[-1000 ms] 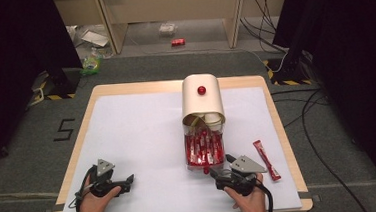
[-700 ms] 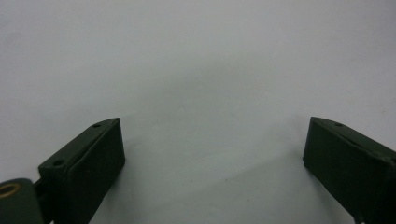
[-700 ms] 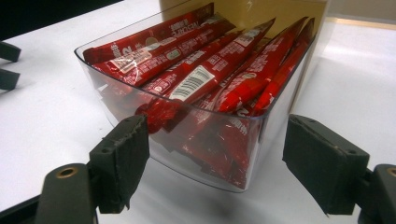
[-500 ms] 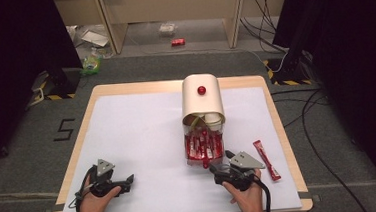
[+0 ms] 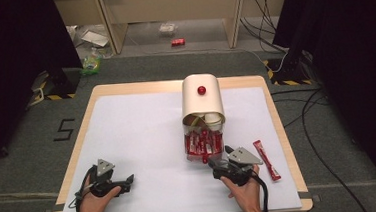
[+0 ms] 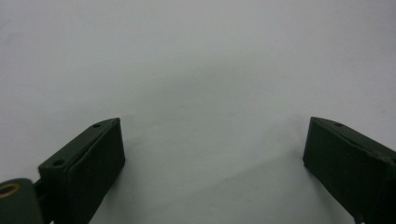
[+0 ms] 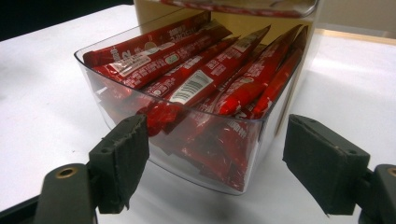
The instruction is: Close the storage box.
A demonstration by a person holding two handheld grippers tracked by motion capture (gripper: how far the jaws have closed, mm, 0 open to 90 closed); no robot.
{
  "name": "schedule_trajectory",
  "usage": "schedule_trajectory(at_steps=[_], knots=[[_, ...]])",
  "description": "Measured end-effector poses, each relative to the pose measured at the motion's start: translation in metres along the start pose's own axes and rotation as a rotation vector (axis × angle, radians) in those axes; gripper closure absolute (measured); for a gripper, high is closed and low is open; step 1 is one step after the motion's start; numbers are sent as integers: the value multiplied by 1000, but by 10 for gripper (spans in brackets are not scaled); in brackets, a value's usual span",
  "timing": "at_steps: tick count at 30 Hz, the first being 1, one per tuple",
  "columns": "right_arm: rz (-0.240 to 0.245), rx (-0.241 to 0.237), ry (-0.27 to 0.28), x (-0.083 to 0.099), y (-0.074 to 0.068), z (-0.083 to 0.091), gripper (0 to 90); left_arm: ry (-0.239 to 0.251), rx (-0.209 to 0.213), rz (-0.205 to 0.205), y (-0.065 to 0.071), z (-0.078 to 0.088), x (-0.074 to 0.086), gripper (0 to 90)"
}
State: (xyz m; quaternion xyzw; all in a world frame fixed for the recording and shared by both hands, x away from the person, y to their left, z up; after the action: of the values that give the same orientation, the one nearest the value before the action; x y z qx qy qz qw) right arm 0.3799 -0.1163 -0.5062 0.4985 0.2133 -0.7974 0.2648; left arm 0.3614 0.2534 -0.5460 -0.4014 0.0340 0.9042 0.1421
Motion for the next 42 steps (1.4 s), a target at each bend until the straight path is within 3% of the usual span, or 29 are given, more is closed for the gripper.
schedule_trajectory(at_steps=[11,42], knots=[[-7,24,-1,-3,8,-8,149,1,-1,1,0,0,0,46],[-8,56,20,-12,21,-21,150,1,-1,1,0,0,0,46]])
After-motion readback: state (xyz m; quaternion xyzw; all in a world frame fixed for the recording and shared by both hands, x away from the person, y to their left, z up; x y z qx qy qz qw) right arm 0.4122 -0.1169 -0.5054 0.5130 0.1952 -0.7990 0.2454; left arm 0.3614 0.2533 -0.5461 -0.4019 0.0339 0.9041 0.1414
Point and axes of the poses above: each handheld gripper's, and its own axes: z roughly backward along the jaws, x roughly out of its underside, y roughly to its right, the point moved 6 cm from there along -z, roughly forward along the jaws, and after that the axes turned 7 degrees about -x, right-handed, at the moved point
